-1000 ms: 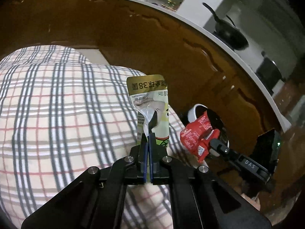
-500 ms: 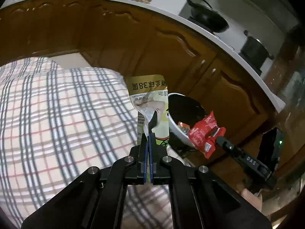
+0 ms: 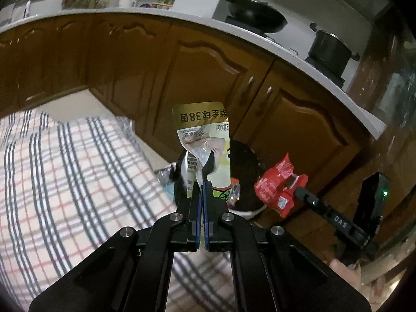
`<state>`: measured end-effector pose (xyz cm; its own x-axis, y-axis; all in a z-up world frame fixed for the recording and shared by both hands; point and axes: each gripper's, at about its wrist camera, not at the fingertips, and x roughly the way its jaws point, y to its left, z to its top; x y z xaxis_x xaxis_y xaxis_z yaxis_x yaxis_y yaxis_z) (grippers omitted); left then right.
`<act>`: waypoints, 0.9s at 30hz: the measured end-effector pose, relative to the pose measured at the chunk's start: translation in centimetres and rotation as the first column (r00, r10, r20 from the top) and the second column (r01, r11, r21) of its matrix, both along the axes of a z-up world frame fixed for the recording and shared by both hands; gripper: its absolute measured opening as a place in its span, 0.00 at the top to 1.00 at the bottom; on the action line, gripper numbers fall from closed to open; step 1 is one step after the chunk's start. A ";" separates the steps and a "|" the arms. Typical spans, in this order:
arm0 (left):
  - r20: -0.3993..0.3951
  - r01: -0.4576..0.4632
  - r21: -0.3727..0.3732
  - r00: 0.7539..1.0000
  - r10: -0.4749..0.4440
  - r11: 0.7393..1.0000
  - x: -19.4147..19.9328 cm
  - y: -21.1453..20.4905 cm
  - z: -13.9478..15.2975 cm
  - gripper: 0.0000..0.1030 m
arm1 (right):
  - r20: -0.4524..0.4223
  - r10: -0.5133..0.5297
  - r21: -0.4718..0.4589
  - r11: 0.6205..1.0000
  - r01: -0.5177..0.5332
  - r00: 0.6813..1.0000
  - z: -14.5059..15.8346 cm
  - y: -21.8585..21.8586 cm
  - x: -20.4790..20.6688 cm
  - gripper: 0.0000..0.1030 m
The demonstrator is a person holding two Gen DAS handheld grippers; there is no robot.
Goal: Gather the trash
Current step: 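Carry the tube wrapper and red bag over the bin and release both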
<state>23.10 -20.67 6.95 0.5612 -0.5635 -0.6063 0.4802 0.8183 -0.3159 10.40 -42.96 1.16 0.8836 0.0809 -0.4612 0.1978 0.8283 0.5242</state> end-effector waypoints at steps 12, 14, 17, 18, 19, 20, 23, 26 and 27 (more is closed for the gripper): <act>0.008 0.059 0.078 0.998 -0.059 0.995 3.4 -6.1 -0.4 1.00 | -0.048 -0.015 -0.077 0.997 0.011 0.999 0.1 -1.8 3.2 0.98; -0.013 0.074 0.086 0.997 -0.073 0.994 4.0 -6.9 -0.9 1.00 | -0.072 -0.013 -0.091 0.996 0.006 0.997 -0.2 -2.1 3.9 0.98; -0.043 0.092 0.093 0.995 -0.088 0.991 4.8 -8.1 -1.5 1.00 | -0.098 -0.011 -0.108 0.994 0.001 0.995 -0.5 -2.3 4.8 0.98; -0.050 0.095 0.096 0.995 -0.090 0.991 5.1 -8.5 -1.7 1.00 | -0.105 -0.010 -0.112 0.994 -0.002 0.994 -0.6 -2.4 5.1 0.98; -0.056 0.098 0.097 0.994 -0.093 0.990 5.3 -8.9 -1.9 1.00 | -0.112 -0.009 -0.117 0.993 -0.004 0.994 -0.6 -2.4 5.3 0.98; -0.066 0.101 0.096 0.993 -0.095 0.990 5.5 -9.2 -2.1 1.00 | -0.117 -0.009 -0.120 0.993 -0.005 0.993 -0.7 -2.5 5.6 0.98; -0.075 0.100 0.100 0.993 -0.093 0.990 6.0 -10.0 -2.7 1.00 | -0.128 -0.010 -0.130 0.991 -0.007 0.992 -0.7 -2.8 6.2 0.98; -0.087 0.101 0.107 0.992 -0.092 0.989 6.5 -10.7 -3.3 1.00 | -0.139 -0.009 -0.131 0.991 -0.009 0.990 -0.9 -3.0 6.7 0.98; -0.089 0.099 0.111 0.992 -0.090 0.989 6.6 -10.8 -3.5 1.00 | -0.143 -0.009 -0.132 0.991 -0.010 0.990 -0.9 -3.0 6.8 0.98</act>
